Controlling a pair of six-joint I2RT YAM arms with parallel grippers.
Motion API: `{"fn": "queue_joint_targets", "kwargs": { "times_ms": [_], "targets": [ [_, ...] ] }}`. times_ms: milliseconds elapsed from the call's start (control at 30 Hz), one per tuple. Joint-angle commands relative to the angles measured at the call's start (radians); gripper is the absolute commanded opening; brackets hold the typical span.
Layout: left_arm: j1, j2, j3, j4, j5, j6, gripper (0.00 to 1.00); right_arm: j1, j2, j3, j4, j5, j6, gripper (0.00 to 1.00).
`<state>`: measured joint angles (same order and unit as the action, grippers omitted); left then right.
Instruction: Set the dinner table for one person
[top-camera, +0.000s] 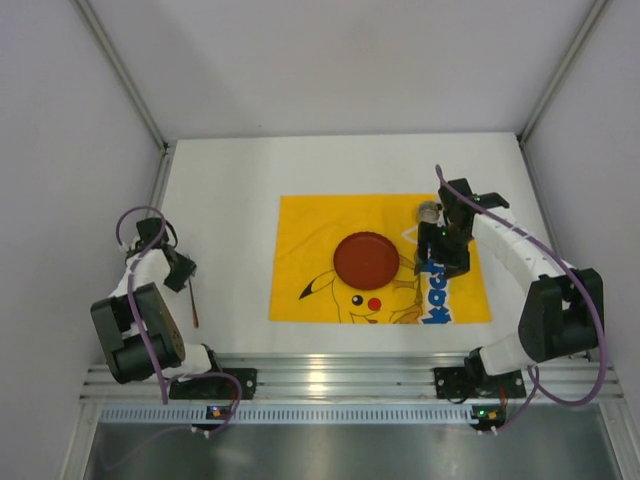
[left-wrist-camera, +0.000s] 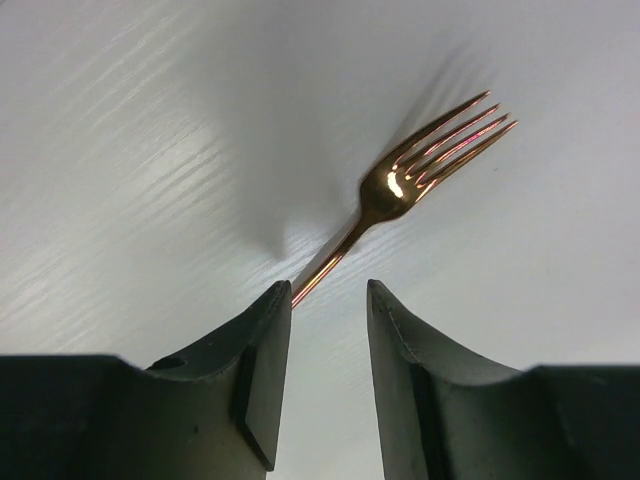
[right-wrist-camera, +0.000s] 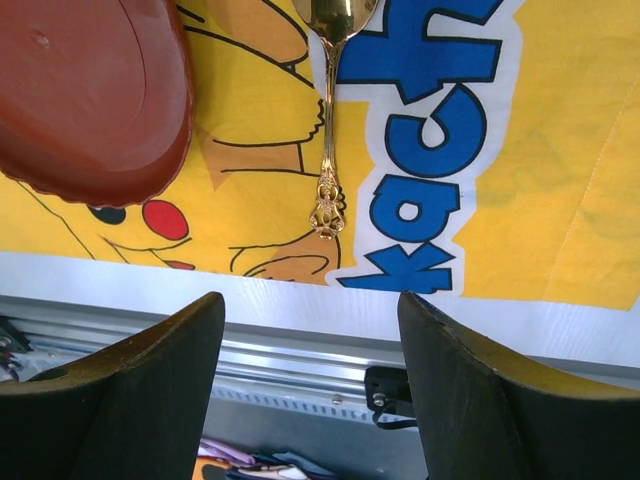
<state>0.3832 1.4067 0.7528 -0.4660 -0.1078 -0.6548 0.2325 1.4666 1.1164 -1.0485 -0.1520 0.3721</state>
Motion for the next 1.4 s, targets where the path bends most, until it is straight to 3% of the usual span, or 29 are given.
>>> {"fn": "queue_joint_targets", "kwargs": {
  "times_ms": [0, 367, 567, 600, 667, 700, 1067, 1367],
  "targets": [
    [0.0, -0.051, 0.022, -0.132, -0.046, 0.063, 0.41, -0.007, -0.043, -0.026, 0.031, -0.012, 0.025, 0.7],
    [-0.001, 0.05, 0.017, -0.102, 0.006, 0.095, 0.39, -0.009, -0.089, -0.079, 0.061, -0.017, 0.053, 0.7],
    [0.0, 0.158, 0.037, -0.059, 0.03, 0.092, 0.29, -0.007, -0.112, -0.095, 0.062, -0.015, 0.062, 0.7],
    [-0.001, 0.176, 0.042, -0.054, 0.025, 0.095, 0.24, -0.009, -0.117, -0.101, 0.062, -0.014, 0.062, 0.7],
    [-0.001, 0.195, 0.062, -0.056, 0.017, 0.104, 0.04, -0.009, -0.12, -0.104, 0.062, -0.012, 0.067, 0.7],
    [0.0, 0.215, 0.069, -0.057, 0.013, 0.11, 0.0, -0.009, -0.121, -0.107, 0.062, -0.012, 0.065, 0.7],
    [-0.018, 0.176, 0.246, -0.135, 0.049, 0.178, 0.0, -0.009, -0.137, -0.015, 0.028, -0.014, 0.085, 0.7],
    [-0.127, 0.075, 0.442, -0.211, 0.048, 0.187, 0.0, -0.009, -0.184, 0.101, -0.034, 0.011, 0.087, 0.71]
  ]
}}
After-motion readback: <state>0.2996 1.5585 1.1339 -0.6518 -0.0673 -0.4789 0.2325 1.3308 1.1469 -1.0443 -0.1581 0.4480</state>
